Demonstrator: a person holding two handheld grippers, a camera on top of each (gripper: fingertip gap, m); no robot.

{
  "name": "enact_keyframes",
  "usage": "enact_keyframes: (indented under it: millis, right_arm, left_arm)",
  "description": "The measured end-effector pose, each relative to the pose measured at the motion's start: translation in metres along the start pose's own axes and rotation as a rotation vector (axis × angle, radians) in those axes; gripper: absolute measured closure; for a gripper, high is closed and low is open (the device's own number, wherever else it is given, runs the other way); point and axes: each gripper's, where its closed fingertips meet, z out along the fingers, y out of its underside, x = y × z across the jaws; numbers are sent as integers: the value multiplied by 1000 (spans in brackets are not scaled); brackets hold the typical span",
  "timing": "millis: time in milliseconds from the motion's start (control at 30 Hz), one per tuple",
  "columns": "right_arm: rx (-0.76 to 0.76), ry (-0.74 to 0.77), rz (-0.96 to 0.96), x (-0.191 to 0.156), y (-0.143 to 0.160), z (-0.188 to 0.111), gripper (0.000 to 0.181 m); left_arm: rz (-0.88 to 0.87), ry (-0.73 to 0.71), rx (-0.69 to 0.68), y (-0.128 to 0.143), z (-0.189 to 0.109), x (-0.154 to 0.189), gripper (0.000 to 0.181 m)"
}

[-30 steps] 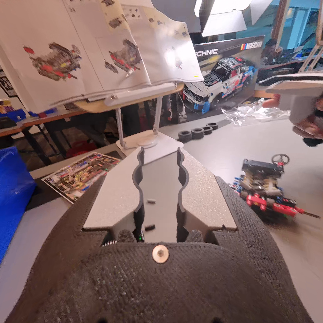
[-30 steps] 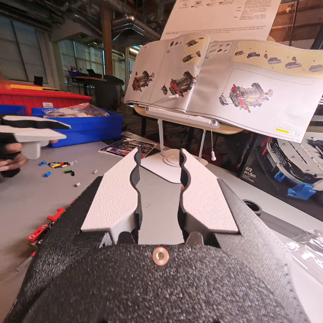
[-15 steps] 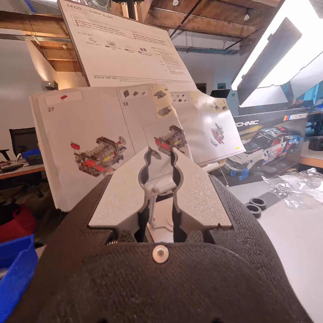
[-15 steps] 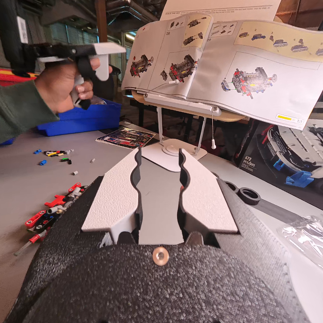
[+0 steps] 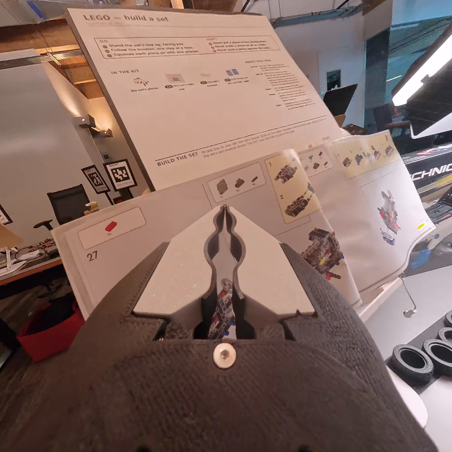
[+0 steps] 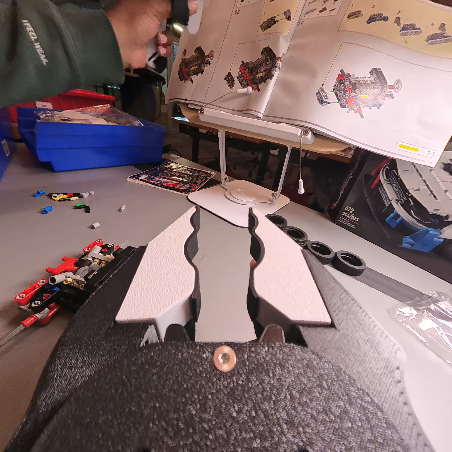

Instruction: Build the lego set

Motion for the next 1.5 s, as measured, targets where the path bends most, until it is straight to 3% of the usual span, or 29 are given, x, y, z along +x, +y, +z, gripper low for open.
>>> enact_keyframes:
  millis: [400, 1233, 1400, 1500]
  right_arm:
    - [-12, -14, -16, -3, 1, 1, 144]
    - [-31, -32, -21, -7, 5, 2, 145]
    - [-31, -28, -36, -6, 5, 2, 145]
    - [-31, -23, -74, -6, 4, 2, 145]
  left_arm:
    - [14, -41, -25, 1, 28, 3, 181]
    - [30, -8, -17, -2, 36, 30, 181]
    - [29, 36, -26, -5, 29, 38, 181]
    - [33, 78, -17, -13, 5, 43, 180]
